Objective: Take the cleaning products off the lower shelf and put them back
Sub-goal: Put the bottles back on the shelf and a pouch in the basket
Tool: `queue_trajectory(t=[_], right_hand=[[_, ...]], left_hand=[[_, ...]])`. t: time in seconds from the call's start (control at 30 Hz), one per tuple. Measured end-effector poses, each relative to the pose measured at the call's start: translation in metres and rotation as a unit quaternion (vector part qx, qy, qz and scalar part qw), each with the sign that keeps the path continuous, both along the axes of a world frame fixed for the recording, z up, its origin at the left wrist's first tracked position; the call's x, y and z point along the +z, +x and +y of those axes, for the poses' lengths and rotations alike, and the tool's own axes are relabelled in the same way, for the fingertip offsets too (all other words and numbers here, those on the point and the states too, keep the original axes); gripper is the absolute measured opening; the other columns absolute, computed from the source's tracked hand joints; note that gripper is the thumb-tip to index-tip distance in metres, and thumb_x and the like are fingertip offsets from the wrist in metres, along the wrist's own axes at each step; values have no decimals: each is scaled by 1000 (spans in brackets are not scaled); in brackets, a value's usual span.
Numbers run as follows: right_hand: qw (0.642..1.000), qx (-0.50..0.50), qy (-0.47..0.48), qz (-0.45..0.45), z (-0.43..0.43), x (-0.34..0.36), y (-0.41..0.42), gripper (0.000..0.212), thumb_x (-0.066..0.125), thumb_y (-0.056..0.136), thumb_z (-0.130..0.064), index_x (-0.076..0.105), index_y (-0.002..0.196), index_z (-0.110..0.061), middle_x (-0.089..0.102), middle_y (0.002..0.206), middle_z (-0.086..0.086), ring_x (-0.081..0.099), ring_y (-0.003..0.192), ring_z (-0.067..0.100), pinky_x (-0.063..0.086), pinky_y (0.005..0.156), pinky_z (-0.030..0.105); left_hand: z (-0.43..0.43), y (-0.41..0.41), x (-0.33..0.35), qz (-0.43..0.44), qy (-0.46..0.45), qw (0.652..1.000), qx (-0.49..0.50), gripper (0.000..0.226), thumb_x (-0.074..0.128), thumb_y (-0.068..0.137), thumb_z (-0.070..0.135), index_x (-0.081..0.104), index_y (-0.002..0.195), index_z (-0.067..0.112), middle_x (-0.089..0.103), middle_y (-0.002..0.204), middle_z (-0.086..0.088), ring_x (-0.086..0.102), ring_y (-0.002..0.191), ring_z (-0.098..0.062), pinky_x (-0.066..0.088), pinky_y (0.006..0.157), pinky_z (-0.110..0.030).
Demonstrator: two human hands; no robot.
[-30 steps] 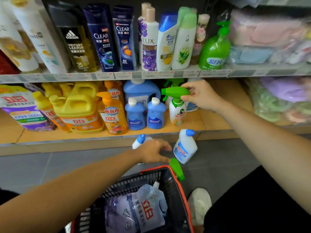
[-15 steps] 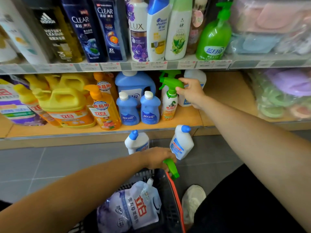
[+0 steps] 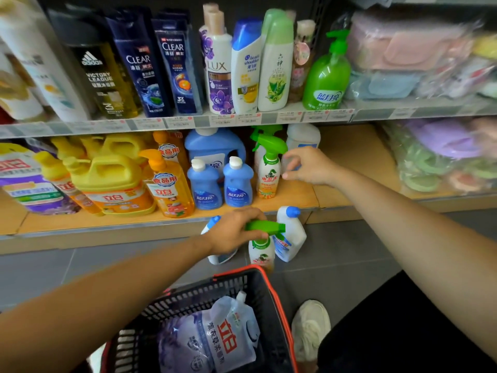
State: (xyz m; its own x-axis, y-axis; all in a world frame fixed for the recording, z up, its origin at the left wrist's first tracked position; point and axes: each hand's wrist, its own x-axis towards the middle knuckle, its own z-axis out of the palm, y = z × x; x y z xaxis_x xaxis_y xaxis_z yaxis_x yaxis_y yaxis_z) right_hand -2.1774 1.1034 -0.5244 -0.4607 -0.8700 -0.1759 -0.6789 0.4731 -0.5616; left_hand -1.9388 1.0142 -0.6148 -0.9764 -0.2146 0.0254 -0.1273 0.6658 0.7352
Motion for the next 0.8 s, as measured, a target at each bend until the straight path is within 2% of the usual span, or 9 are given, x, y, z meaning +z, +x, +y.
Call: queue_trajectory(t=[0.07,0.17,0.23,0.33,0.4,0.47,0.57,0.67,0.8], right_hand=[[997,40,34,-51,14,10,9,20,80,84,-23,73,101,-15,75,77,-1,73,80,15,60,78,37],[986,80,73,-129,28,20,22,3,75,89,-20,73,88,-18,76,73,-1,75,75,14,58,63,25],[975,97,88,-182,32,23,31,11,74,90,-16,72,101,-18,78,87,3,76,85,18,60,69,27],[958,100,77,-259,32,19,48,44,73,89,-9,60,130,-19,73,113,6,73,100,21,62,80,35],[951,97,59,-288,29,16,58,58,72,90,-7,50,143,-15,66,125,4,70,108,23,61,81,34],[950,85,40,-298,26,14,66,66,72,89,-6,44,148,-12,63,128,6,67,113,24,60,87,36],[942,65,2,-330,21,11,75,60,73,88,-5,51,143,-12,63,127,9,64,117,23,58,92,42],[927,21,-40,-373,17,6,81,42,77,84,-9,65,124,-13,72,113,6,70,108,20,59,89,42],[945,-40,-76,-316,10,-1,79,34,82,80,-10,68,111,-10,74,99,7,73,97,25,61,84,45]], left_hand=[[-7,2,19,12,38,998,49,25,76,89,34,67,106,18,67,99,1,61,86,-14,51,78,-37],[-17,1,44,17,121,985,125,24,77,88,30,67,100,12,67,90,-2,61,79,-17,54,82,-50],[-22,0,59,25,175,969,172,27,78,88,27,65,98,5,66,85,-7,63,78,-19,56,82,-55],[-27,-2,76,29,220,952,209,31,79,87,25,63,96,0,68,89,-16,69,81,-27,60,80,-56],[-30,-3,84,25,210,952,220,31,80,87,26,64,95,0,71,91,-22,69,78,-31,60,76,-51],[-34,-3,89,18,210,951,227,35,80,86,25,65,99,-3,72,89,-24,67,74,-29,57,64,-38],[-33,-5,96,17,249,940,233,38,80,86,23,62,108,-2,74,86,-17,72,68,-16,54,54,-21],[-26,-10,99,30,349,914,206,28,69,96,19,63,113,-2,75,96,-22,76,79,-25,60,65,-25],[-25,-11,98,30,384,911,147,14,57,102,14,70,106,16,79,92,-2,77,85,-21,60,70,-22]])
